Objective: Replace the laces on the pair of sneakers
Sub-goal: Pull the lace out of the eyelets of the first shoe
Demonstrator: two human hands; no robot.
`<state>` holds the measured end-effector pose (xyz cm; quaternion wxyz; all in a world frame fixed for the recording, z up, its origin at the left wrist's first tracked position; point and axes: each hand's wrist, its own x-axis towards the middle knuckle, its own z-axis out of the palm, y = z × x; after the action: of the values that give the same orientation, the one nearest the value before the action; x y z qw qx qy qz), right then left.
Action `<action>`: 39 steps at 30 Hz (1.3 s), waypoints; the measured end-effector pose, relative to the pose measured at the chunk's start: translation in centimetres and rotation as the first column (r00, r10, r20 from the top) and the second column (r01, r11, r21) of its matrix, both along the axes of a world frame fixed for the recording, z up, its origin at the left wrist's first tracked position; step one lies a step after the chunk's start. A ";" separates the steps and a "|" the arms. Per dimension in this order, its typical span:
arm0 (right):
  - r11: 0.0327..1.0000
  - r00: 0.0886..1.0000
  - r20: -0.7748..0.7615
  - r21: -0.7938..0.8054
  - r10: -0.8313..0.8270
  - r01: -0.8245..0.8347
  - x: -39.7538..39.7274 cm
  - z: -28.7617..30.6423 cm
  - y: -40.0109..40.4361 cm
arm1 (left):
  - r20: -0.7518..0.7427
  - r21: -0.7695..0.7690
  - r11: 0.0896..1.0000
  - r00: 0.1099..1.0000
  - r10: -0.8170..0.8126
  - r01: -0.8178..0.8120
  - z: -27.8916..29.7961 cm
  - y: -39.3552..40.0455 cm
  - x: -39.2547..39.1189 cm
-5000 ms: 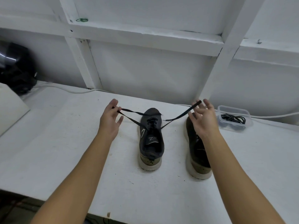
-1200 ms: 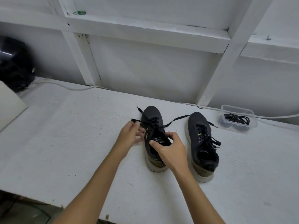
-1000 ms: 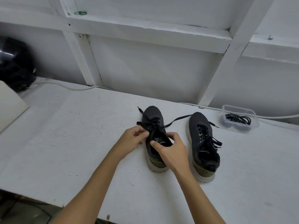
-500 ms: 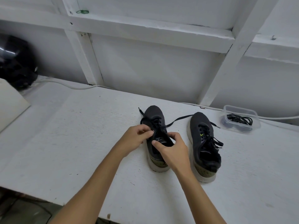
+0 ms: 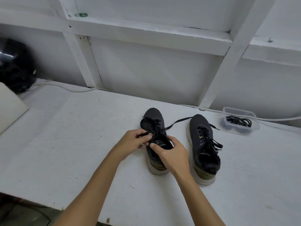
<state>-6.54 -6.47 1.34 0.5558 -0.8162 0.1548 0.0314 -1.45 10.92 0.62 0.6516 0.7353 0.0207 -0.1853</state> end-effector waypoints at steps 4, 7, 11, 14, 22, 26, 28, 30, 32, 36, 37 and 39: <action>1.000 1.000 -0.014 -0.029 -0.012 0.011 0.4 -0.1 0.1 | 0.063 -0.046 0.973 0.971 0.229 -0.226 0.6 0.5 0.8; 1.000 1.000 -0.021 -0.027 -0.004 0.004 0.4 0.0 0.1 | 0.036 -0.103 0.878 0.880 0.473 -0.468 0.6 0.9 1.1; 1.000 1.000 -0.023 -0.030 0.008 -0.009 0.3 0.1 -0.1 | -0.111 -0.038 0.997 0.991 0.070 -0.074 0.7 1.0 0.2; 0.999 1.000 -0.007 -0.043 0.024 -0.024 0.3 0.3 0.0 | -0.056 0.057 0.995 0.996 -0.073 0.076 0.6 0.6 0.0; 0.999 0.999 -0.028 -0.048 0.022 -0.023 0.4 0.4 0.0 | 0.049 -0.032 0.953 0.952 0.303 -0.301 0.7 0.0 1.1; 0.999 0.999 -0.041 -0.045 0.021 -0.023 0.3 0.6 0.0 | -0.046 -0.083 0.812 0.816 0.576 -0.578 0.5 0.4 1.4; 0.999 0.999 -0.042 -0.032 0.013 -0.015 0.3 0.5 0.0 | -0.096 -0.029 0.914 0.911 0.401 -0.405 0.3 0.5 0.9; 1.000 0.999 -0.039 -0.029 0.005 -0.006 0.3 0.4 0.0 | -0.138 0.007 0.989 0.979 0.149 -0.149 0.1 0.5 0.3; 1.000 0.999 -0.034 -0.027 0.002 -0.003 0.3 0.4 0.1 | -0.106 0.033 0.999 0.994 0.022 -0.019 0.0 0.3 -0.1; 1.000 0.999 -0.034 -0.022 0.001 -0.001 0.4 0.2 0.2 | -0.058 0.085 0.996 0.998 0.038 -0.033 0.1 -0.2 0.3; 1.000 0.999 -0.033 -0.024 0.001 -0.002 0.4 0.3 0.2 | -0.058 0.070 0.996 0.997 0.053 -0.049 0.2 -0.3 0.4; 1.000 0.999 -0.036 -0.027 -0.005 0.004 0.4 0.4 0.2 | -0.108 -0.050 0.989 0.985 0.134 -0.140 0.5 -0.5 0.7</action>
<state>-6.12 -6.23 1.75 0.5421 -0.8225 0.1669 0.0427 -0.76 10.42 1.07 0.6819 0.7022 0.1001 -0.1789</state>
